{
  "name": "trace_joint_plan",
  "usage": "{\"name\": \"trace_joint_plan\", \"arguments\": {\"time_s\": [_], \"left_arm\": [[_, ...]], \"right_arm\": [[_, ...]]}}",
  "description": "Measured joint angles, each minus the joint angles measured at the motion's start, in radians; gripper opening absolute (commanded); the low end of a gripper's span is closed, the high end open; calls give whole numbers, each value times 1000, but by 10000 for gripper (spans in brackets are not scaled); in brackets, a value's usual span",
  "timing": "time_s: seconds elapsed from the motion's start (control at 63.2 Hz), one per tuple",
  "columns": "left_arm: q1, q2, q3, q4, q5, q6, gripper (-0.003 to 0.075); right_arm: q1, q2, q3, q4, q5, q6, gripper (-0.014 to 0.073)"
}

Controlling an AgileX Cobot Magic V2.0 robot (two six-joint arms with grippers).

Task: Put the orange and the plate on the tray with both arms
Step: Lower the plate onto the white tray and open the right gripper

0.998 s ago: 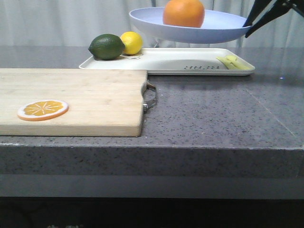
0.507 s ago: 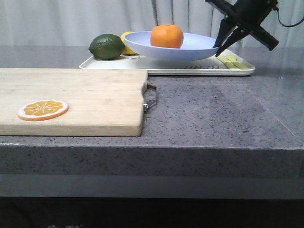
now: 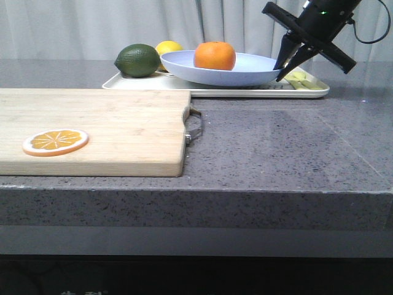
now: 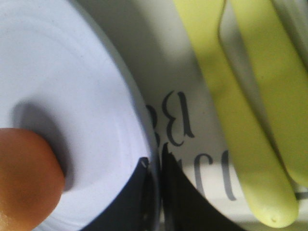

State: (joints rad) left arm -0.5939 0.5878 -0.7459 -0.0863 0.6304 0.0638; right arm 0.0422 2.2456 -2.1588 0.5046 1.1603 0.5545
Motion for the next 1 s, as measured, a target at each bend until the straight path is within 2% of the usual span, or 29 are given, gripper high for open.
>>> {"name": "trace_joint_plan", "arguments": {"time_s": [0.618,0.728,0.855,0.998], "left_arm": [[0,0,0,0,0,0,590],[0,0,0,0,0,0,590],[0,0,0,0,0,0,590],[0,0,0,0,0,0,590]], "right_arm": [[0,0,0,0,-23,0,-56],[0,0,0,0,-23,0,43],[0,0,0,-7,-24,-1,230],[0,0,-4,-7,-27,-2,353]]}}
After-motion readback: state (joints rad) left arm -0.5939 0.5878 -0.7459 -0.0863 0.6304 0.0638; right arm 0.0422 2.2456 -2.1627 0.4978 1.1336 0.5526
